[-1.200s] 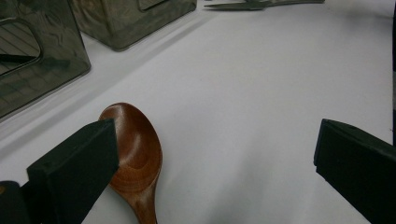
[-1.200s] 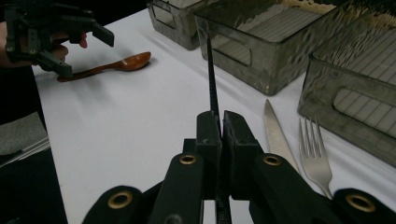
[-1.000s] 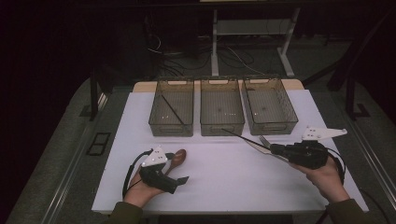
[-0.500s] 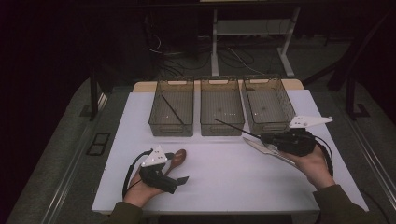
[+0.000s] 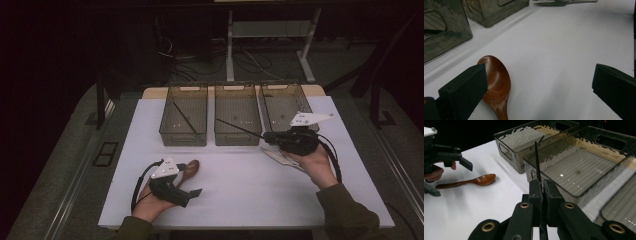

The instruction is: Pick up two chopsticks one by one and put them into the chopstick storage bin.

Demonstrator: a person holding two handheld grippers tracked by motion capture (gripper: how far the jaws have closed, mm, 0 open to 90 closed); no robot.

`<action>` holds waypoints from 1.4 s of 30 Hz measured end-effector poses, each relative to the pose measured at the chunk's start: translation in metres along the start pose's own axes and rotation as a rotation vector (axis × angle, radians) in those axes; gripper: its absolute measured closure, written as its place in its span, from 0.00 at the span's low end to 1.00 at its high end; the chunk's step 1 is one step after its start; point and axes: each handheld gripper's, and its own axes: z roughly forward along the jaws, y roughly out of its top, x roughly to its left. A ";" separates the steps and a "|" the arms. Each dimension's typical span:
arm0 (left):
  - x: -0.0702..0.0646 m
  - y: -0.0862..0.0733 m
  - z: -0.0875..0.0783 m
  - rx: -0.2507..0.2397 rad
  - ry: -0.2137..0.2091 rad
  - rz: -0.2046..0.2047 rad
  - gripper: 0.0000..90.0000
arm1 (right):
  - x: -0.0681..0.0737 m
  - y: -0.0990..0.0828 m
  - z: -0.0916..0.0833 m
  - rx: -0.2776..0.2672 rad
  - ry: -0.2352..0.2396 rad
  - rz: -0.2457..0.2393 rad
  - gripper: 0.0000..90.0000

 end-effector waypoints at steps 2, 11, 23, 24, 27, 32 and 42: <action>0.000 0.000 0.000 -0.001 0.000 0.000 0.00 | 0.002 0.005 0.007 0.004 -0.003 -0.004 0.94; 0.002 0.000 0.000 -0.001 0.002 0.004 0.00 | 0.008 0.028 0.041 -0.002 -0.018 -0.005 0.94; 0.001 0.000 0.001 -0.018 -0.006 -0.003 0.00 | 0.007 0.060 0.082 -0.002 -0.033 0.004 0.94; 0.001 0.000 0.001 -0.019 -0.004 -0.003 0.00 | 0.007 0.062 0.084 -0.001 -0.031 0.014 0.94; 0.002 0.000 0.001 -0.025 -0.005 -0.009 0.00 | 0.008 0.067 0.094 0.013 -0.043 0.012 0.94; 0.002 0.000 0.000 -0.028 -0.004 -0.006 0.00 | 0.008 0.075 0.114 0.042 -0.067 0.013 0.94; 0.002 0.002 0.000 -0.033 -0.009 -0.004 0.00 | 0.013 0.089 0.159 0.093 -0.080 0.025 0.94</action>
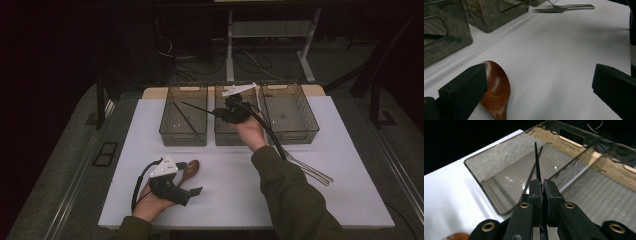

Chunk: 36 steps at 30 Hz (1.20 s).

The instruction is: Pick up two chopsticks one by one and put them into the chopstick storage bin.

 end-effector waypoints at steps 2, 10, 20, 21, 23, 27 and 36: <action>0.000 0.000 0.000 -0.007 -0.003 -0.002 0.00 | 0.003 0.004 0.010 0.018 0.000 -0.007 0.94; 0.001 0.001 -0.001 -0.016 -0.010 -0.008 0.00 | 0.011 0.018 0.047 0.077 -0.028 -0.015 0.94; 0.001 0.002 0.000 -0.025 -0.012 -0.011 0.00 | 0.017 0.021 0.078 0.116 -0.040 -0.003 0.94; 0.001 0.002 0.000 -0.024 -0.013 -0.011 0.00 | 0.016 0.021 0.080 0.117 -0.041 -0.001 0.94; 0.001 0.002 0.000 -0.024 -0.014 -0.011 0.00 | 0.016 0.022 0.082 0.121 -0.049 -0.002 0.94; 0.001 0.002 0.000 -0.023 -0.016 -0.009 0.00 | 0.017 0.022 0.085 0.119 -0.052 0.000 0.93; 0.001 0.002 0.000 -0.023 -0.017 -0.009 0.00 | 0.016 0.026 0.078 0.085 -0.023 0.014 0.75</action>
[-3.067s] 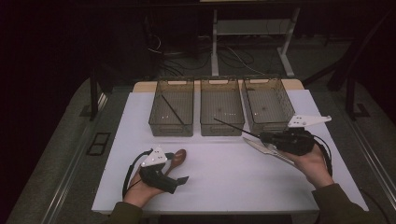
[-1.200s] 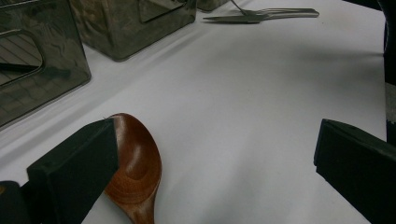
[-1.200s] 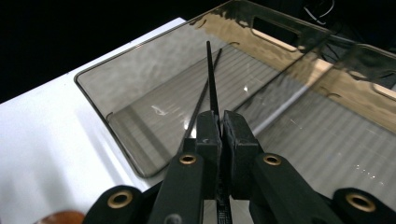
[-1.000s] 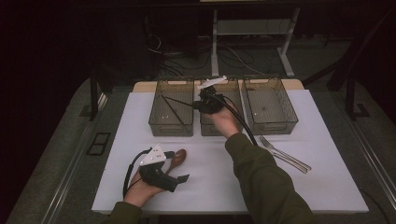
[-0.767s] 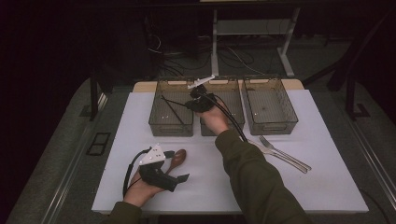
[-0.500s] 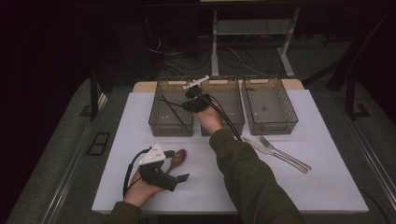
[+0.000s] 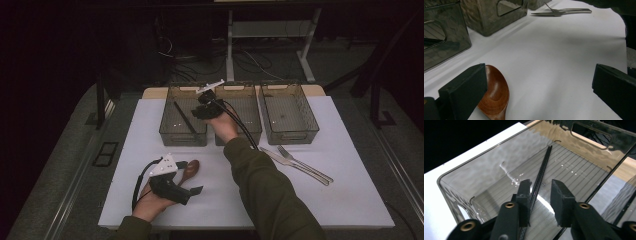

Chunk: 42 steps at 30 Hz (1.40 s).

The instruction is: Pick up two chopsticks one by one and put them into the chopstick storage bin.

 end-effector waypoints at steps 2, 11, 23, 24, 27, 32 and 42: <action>0.000 0.000 0.000 0.002 0.000 0.003 0.00 | -0.001 0.001 -0.003 -0.004 0.016 0.008 0.70; 0.000 -0.001 -0.001 0.005 0.008 0.002 0.00 | 0.002 -0.001 -0.023 -0.028 0.083 -0.020 0.55; 0.000 -0.002 -0.002 0.017 0.013 0.010 0.00 | -0.006 -0.021 -0.064 -0.082 0.117 -0.047 0.44; 0.000 -0.002 -0.002 0.014 0.014 0.008 0.00 | -0.007 -0.024 -0.068 -0.088 0.120 -0.051 0.43; 0.000 -0.002 -0.003 0.011 0.019 0.004 0.00 | -0.009 -0.031 -0.079 -0.108 0.138 -0.048 0.42; 0.001 -0.003 -0.003 0.012 0.023 -0.003 0.00 | -0.011 -0.047 -0.096 -0.131 0.157 -0.057 0.42; 0.001 -0.004 -0.002 0.024 0.031 -0.003 0.00 | -0.015 -0.081 -0.134 -0.162 0.162 -0.088 0.36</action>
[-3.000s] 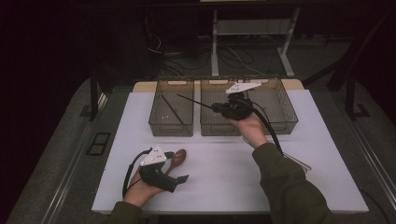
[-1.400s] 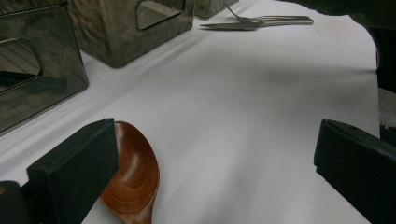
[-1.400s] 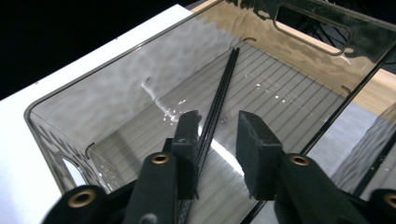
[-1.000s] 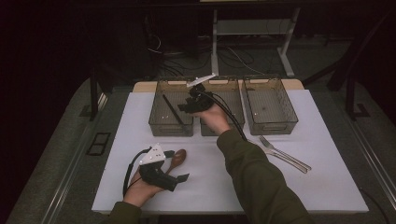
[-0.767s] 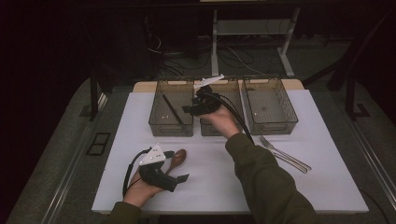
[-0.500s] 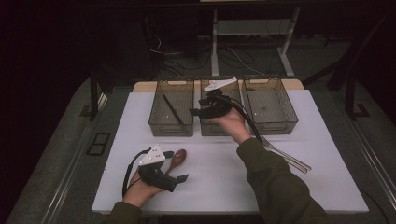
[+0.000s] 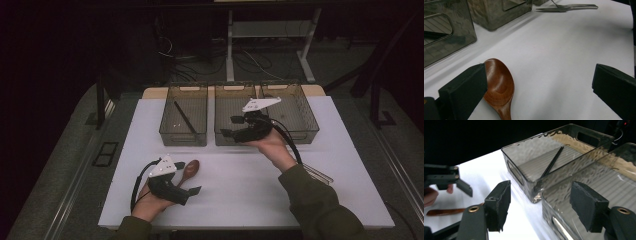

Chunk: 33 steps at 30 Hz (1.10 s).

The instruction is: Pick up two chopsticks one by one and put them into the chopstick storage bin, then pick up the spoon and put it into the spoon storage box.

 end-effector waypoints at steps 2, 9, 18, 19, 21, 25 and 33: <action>0.000 0.000 0.000 0.001 0.002 -0.002 0.00 | 0.001 -0.006 -0.010 -0.012 0.003 0.003 0.35; 0.001 -0.001 0.001 0.006 0.009 0.001 0.00 | 0.007 -0.029 -0.040 -0.032 -0.035 -0.024 0.32; 0.000 -0.001 -0.001 0.007 0.020 -0.004 0.00 | 0.014 -0.063 -0.066 -0.010 -0.093 -0.027 0.28; -0.001 -0.001 -0.001 0.007 0.020 -0.007 0.00 | 0.014 -0.066 -0.070 -0.012 -0.092 -0.016 0.28; 0.000 -0.001 -0.002 0.005 0.021 -0.004 0.00 | 0.013 -0.073 -0.076 -0.019 -0.090 -0.002 0.27; 0.000 -0.001 -0.004 0.001 0.023 -0.003 0.00 | 0.010 -0.084 -0.090 -0.038 -0.114 0.015 0.24; 0.000 -0.001 -0.003 0.001 0.024 -0.006 0.00 | 0.003 -0.110 -0.119 -0.076 -0.153 0.074 0.22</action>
